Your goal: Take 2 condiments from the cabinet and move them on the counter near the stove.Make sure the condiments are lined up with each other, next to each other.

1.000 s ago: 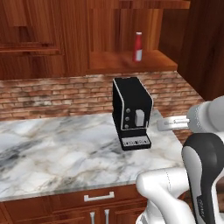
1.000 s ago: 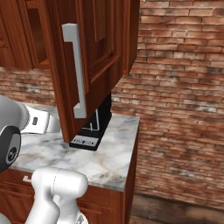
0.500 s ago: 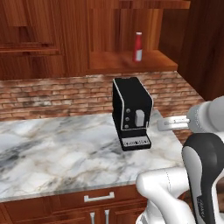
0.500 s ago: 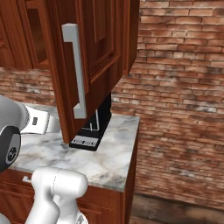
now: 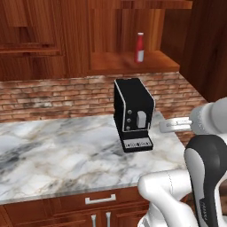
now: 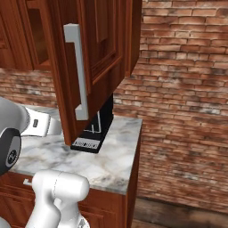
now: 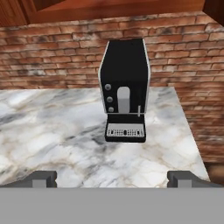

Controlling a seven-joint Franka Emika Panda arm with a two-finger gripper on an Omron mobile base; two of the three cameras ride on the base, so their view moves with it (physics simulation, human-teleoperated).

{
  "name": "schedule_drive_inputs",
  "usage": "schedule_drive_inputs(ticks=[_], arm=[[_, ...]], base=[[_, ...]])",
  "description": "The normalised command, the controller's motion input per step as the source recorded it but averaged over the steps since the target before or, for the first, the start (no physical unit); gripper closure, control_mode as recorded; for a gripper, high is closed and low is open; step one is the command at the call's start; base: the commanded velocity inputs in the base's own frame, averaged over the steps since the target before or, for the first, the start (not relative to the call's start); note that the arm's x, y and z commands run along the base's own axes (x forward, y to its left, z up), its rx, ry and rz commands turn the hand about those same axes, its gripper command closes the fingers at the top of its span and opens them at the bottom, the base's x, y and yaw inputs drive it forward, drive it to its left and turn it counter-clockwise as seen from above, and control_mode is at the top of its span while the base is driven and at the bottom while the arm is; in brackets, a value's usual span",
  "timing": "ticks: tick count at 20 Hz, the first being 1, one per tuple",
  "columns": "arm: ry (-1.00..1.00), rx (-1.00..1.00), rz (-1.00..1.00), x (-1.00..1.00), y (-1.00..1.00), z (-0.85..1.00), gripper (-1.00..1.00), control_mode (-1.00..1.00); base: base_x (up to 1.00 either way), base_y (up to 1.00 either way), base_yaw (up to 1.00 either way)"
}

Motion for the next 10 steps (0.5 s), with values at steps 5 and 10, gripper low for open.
schedule_drive_inputs(ticks=[5,10], arm=[[0.00,0.00,0.00,0.00,0.00,0.00,-1.00,1.00],[-0.01,0.00,0.00,0.00,0.02,0.04,-1.00,-1.00]], base=[[0.01,0.00,0.00],[0.00,0.01,0.00]])
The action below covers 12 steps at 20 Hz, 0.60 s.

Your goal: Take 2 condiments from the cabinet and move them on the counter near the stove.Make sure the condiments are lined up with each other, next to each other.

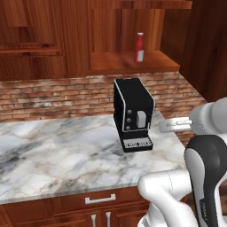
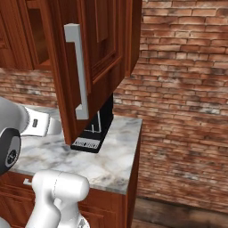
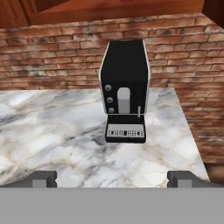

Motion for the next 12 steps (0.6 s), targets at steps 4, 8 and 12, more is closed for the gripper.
schedule_drive_inputs(ticks=[4,8,12], arm=[[-0.11,0.00,0.00,0.00,0.04,0.24,-1.00,-1.00],[-0.16,0.00,-0.01,0.00,0.05,0.28,-1.00,-1.00],[-0.13,0.00,-0.02,0.00,0.02,0.33,-1.00,-1.00]], base=[[0.00,0.00,0.00],[0.00,0.00,0.00],[0.00,0.00,0.00]])
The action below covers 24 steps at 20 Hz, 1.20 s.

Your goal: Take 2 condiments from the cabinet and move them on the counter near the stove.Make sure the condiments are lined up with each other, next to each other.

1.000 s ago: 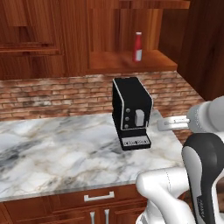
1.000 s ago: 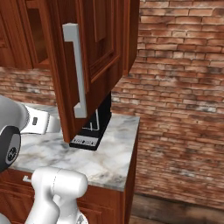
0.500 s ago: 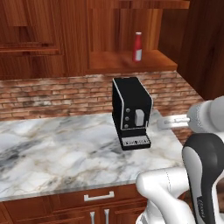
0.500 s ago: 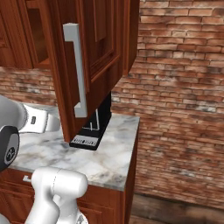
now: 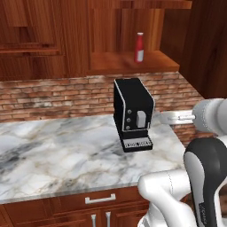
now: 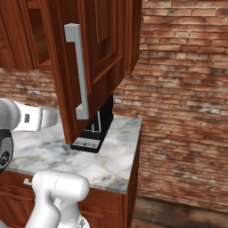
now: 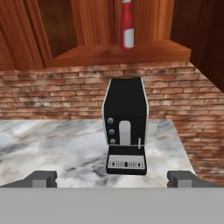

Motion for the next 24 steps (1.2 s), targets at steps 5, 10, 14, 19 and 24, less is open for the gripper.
schedule_drive_inputs(ticks=[5,10,14,19,24], arm=[[-0.05,0.00,-0.02,0.02,0.00,0.31,-1.00,-1.00],[0.00,0.00,-0.04,0.13,0.00,0.27,-1.00,-1.00],[0.00,-0.04,-0.06,0.41,0.02,0.09,-1.00,-1.00],[0.00,-0.09,-0.04,0.49,0.00,0.00,-1.00,-1.00],[-0.01,-0.08,-0.01,0.38,0.00,0.02,-1.00,-1.00]], base=[[0.00,0.00,0.00],[0.00,0.00,0.00],[0.00,0.00,0.00],[0.00,0.00,0.00],[0.00,0.00,0.00]])
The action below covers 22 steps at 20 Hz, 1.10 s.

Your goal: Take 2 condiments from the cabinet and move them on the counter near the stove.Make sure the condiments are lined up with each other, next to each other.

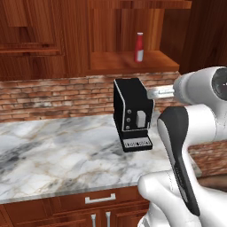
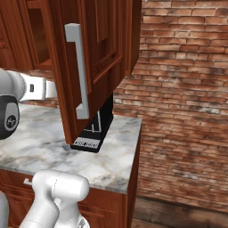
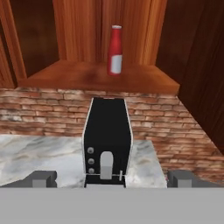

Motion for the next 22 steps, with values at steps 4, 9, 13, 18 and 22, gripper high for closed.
schedule_drive_inputs(ticks=[4,9,13,18,22], arm=[[0.00,0.00,0.00,0.13,0.00,0.15,-1.00,-1.00],[0.00,0.00,0.00,0.12,0.00,0.16,-1.00,-1.00],[0.00,0.00,0.00,0.32,0.00,0.07,-1.00,-1.00],[0.00,0.00,-0.01,0.51,0.00,0.00,-1.00,-1.00],[-0.05,0.00,-0.01,0.47,0.00,0.00,-1.00,-1.00]], base=[[0.00,0.00,0.00],[0.00,0.00,0.00],[0.00,0.00,0.00],[0.00,0.00,0.00],[0.00,0.00,0.00]])
